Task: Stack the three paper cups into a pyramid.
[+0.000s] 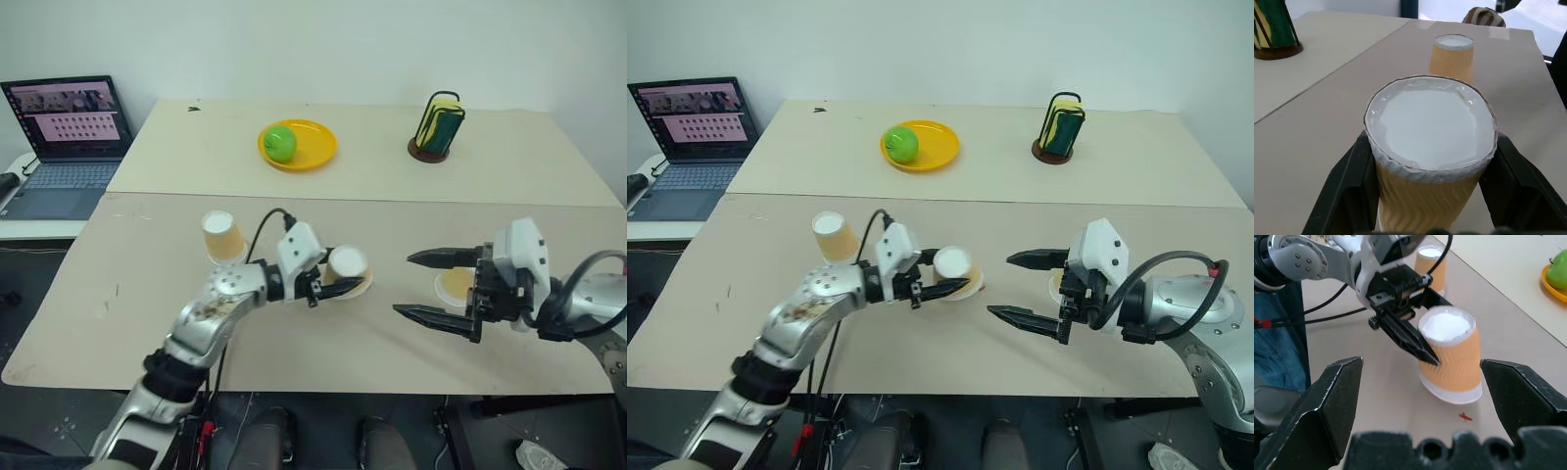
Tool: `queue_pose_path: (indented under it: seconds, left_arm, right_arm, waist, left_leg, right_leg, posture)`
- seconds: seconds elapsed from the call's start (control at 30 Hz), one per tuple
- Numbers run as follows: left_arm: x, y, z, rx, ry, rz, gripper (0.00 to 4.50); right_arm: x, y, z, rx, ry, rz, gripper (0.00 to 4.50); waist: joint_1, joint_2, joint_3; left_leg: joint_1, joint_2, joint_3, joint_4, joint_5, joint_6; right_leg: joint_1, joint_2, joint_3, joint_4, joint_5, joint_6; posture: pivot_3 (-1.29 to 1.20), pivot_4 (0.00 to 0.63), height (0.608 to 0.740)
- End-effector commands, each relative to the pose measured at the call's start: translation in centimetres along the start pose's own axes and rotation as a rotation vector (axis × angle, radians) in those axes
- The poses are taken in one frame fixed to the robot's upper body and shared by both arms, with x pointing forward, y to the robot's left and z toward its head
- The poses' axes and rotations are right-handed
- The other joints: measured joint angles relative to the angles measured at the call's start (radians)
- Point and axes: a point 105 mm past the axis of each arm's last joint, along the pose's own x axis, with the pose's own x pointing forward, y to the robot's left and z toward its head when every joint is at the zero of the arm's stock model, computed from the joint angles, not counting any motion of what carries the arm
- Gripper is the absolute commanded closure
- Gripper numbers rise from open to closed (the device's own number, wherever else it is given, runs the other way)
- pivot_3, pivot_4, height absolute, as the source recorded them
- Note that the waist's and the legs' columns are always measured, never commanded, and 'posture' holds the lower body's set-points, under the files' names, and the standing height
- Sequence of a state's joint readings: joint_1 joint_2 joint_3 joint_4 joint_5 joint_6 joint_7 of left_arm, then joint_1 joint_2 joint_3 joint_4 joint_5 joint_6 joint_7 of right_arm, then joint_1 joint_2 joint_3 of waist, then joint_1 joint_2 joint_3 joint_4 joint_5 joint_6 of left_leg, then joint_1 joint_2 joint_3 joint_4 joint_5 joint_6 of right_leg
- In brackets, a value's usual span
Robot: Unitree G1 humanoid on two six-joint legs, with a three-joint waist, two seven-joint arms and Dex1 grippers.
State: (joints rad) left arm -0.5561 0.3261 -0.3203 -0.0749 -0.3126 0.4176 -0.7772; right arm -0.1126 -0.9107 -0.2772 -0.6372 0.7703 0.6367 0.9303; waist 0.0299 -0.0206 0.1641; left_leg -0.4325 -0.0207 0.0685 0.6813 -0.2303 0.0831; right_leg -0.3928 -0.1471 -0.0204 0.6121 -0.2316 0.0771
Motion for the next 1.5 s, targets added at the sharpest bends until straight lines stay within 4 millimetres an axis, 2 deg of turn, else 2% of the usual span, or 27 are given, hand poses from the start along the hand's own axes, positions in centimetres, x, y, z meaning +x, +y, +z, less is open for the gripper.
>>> queue_pose_path:
  seconds: [0.03,0.17,0.37,0.6,0.63,0.7,0.8,0.9,1.27,1.4,1.5]
  left_arm:
    - [1.9,1.7,-0.1,0.028,0.020,0.014,2.18]
    - [2.9,2.2,-0.6,0.086,0.038,-0.001,2.18]
    - [3.4,1.1,-0.7,0.096,0.036,-0.085,2.18]
    - [3.6,0.8,-1.0,0.093,0.042,-0.096,2.18]
    - [3.7,0.8,-1.0,0.095,0.043,-0.096,1.43]
    - [3.7,0.6,-1.4,0.120,0.061,-0.108,1.06]
    - [3.6,0.3,-1.1,0.124,0.049,-0.119,0.08]
    - [3.3,0.6,-0.6,0.129,0.040,-0.106,0.08]
    - [-0.8,1.5,1.7,0.172,0.061,-0.035,0.08]
    - [-2.8,1.8,1.9,0.183,0.086,0.029,0.08]
    - [-4.5,2.2,2.8,0.187,0.059,0.121,0.08]
  right_arm:
    - [-0.7,0.5,1.2,-0.056,-0.014,-0.037,0.00]
    - [-0.8,0.7,1.4,-0.056,-0.018,-0.054,0.00]
    - [-1.2,0.9,1.5,-0.056,-0.015,-0.080,0.00]
    - [-1.3,1.0,1.5,-0.060,-0.015,-0.095,0.00]
    - [-1.3,1.0,1.5,-0.061,-0.016,-0.097,0.00]
    - [-1.4,0.8,1.6,-0.065,-0.017,-0.104,0.00]
    - [-1.4,0.7,1.7,-0.067,-0.022,-0.102,0.00]
    - [-1.4,0.7,1.8,-0.066,-0.025,-0.095,0.00]
    - [-1.1,0.1,2.3,-0.075,-0.048,-0.067,0.00]
    - [-0.9,0.0,2.4,-0.074,-0.054,-0.050,0.00]
    - [-0.9,0.0,2.2,-0.070,-0.047,-0.040,0.00]
  waist:
    - [0.004,0.000,0.000]
    - [0.004,0.000,0.000]
    - [0.009,0.000,0.000]
    - [0.009,0.000,0.000]
    - [0.009,0.000,0.000]
    - [0.009,0.000,0.000]
    - [0.009,0.000,0.000]
    - [0.008,0.000,0.000]
    - [0.005,0.000,0.000]
    - [0.004,0.000,0.000]
    - [0.004,0.000,0.000]
  left_leg:
    - [0.000,0.000,0.000,0.000,0.000,0.000]
    - [0.000,0.000,0.000,0.002,-0.001,0.002]
    - [0.000,0.000,0.000,0.002,-0.001,0.002]
    - [0.000,0.000,-0.001,0.003,-0.001,0.002]
    - [0.000,0.000,-0.001,0.003,-0.001,0.002]
    - [0.000,0.000,-0.001,0.003,-0.001,0.002]
    - [0.000,0.000,-0.001,0.003,-0.001,0.002]
    - [0.000,0.000,-0.001,0.003,-0.001,0.002]
    - [0.000,0.000,-0.001,0.003,-0.001,0.002]
    - [0.000,0.000,-0.001,0.003,-0.001,0.002]
    - [0.000,0.000,-0.002,0.003,-0.001,0.002]
  right_leg:
    - [0.000,0.000,0.000,0.000,0.000,0.000]
    - [0.001,0.000,0.000,0.000,0.000,0.001]
    - [0.001,0.000,-0.001,0.000,0.000,0.001]
    - [0.001,-0.001,-0.001,0.000,0.000,0.001]
    - [0.002,-0.001,-0.001,-0.001,0.000,0.001]
    - [0.002,-0.001,-0.001,-0.001,0.000,0.001]
    - [0.002,-0.001,-0.001,0.000,0.000,0.001]
    - [0.002,-0.001,-0.001,0.000,0.000,0.001]
    - [0.001,0.000,0.000,0.000,0.000,0.001]
    - [0.002,0.000,-0.001,0.000,0.000,0.001]
    - [0.001,0.000,-0.001,0.000,0.000,0.001]
  posture:
    - [0.00,0.150,0.726]
    - [0.00,0.150,0.726]
    - [0.00,0.150,0.726]
    - [0.00,0.150,0.726]
    - [0.00,0.150,0.726]
    - [0.00,0.150,0.726]
    - [0.00,0.150,0.726]
    - [0.00,0.150,0.726]
    - [0.00,0.150,0.726]
    - [0.00,0.150,0.726]
    - [0.00,0.150,0.726]
